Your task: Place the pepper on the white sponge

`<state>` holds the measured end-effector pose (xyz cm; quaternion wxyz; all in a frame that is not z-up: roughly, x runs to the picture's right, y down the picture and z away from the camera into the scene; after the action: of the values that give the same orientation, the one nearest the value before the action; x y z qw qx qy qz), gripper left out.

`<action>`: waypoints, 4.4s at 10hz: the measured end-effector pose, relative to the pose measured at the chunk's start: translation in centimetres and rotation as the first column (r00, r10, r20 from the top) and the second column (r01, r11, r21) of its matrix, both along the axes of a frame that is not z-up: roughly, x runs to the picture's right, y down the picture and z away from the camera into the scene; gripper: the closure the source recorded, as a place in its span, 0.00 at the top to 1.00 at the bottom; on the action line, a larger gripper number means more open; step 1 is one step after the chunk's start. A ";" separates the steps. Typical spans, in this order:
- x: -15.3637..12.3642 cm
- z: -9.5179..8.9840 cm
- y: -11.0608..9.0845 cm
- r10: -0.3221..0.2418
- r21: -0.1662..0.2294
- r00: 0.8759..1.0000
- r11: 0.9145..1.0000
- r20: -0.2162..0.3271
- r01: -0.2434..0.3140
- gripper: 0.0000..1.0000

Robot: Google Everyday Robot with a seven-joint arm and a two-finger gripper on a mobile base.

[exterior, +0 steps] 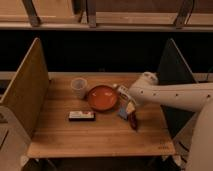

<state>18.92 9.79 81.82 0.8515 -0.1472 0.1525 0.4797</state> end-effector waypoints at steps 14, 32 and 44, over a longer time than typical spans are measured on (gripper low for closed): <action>-0.5 2.5 8.1 0.058 -0.321 0.992 0.943 -0.110 -0.090 0.80; -5.9 2.5 -1.9 -0.068 -0.155 0.998 0.986 0.003 0.067 0.00; -3.8 7.7 0.3 -0.030 -0.215 0.999 0.976 -0.032 0.022 0.00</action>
<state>15.16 10.08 89.51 0.8340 -0.2280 0.2203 0.4517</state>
